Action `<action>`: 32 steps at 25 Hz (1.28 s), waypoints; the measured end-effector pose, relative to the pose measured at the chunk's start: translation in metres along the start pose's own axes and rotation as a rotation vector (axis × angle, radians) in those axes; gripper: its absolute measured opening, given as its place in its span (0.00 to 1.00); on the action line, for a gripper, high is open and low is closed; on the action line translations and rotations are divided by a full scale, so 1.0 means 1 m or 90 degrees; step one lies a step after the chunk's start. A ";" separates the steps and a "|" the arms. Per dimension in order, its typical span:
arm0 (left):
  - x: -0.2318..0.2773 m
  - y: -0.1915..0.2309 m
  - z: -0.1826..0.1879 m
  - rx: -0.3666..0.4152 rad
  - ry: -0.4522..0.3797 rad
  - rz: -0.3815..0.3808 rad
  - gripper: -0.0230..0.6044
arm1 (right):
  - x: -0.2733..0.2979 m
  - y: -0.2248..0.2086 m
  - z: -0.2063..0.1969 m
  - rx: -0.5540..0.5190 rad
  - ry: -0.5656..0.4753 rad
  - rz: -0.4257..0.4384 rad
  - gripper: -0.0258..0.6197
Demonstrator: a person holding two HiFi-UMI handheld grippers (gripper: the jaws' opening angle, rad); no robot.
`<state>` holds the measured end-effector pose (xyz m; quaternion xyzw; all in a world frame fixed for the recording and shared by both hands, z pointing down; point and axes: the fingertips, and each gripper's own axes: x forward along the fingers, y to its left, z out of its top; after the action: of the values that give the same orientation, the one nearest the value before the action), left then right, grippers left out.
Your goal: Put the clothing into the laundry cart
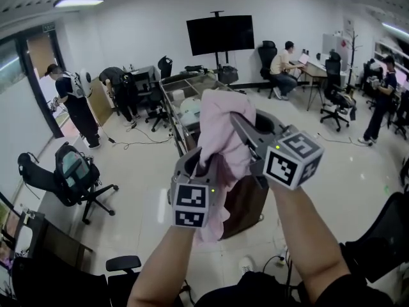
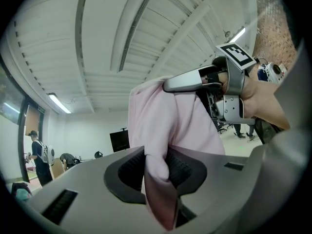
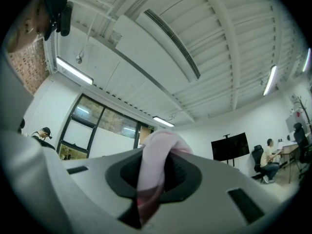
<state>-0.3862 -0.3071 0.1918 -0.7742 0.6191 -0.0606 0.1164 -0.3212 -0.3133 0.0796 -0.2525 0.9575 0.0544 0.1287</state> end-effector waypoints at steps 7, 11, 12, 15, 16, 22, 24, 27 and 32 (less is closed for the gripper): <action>0.089 0.025 0.011 0.018 -0.006 0.017 0.19 | 0.043 -0.079 0.003 -0.003 -0.017 0.001 0.14; 0.148 0.037 0.013 0.020 -0.002 0.028 0.19 | 0.065 -0.134 -0.002 -0.011 -0.017 -0.007 0.14; 0.162 0.039 0.013 0.021 -0.001 0.029 0.19 | 0.070 -0.147 -0.003 -0.011 -0.018 -0.007 0.14; 0.205 0.040 0.009 0.032 0.008 0.033 0.19 | 0.082 -0.190 -0.013 -0.007 -0.009 -0.017 0.14; 0.218 0.040 0.005 0.034 0.015 0.035 0.19 | 0.086 -0.205 -0.020 -0.004 -0.001 -0.020 0.14; 0.284 0.036 -0.044 0.010 0.077 0.039 0.19 | 0.109 -0.284 -0.084 0.012 0.081 -0.042 0.14; 0.301 0.036 -0.063 -0.003 0.107 0.037 0.19 | 0.116 -0.305 -0.109 0.016 0.116 -0.053 0.14; 0.320 0.031 -0.095 -0.022 0.164 0.020 0.19 | 0.119 -0.329 -0.149 0.025 0.174 -0.066 0.14; 0.336 0.022 -0.131 -0.029 0.227 -0.006 0.19 | 0.117 -0.353 -0.195 0.052 0.240 -0.082 0.16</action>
<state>-0.3626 -0.6521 0.2952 -0.7567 0.6273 -0.1837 -0.0131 -0.2862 -0.7066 0.2212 -0.3139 0.9478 -0.0409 -0.0398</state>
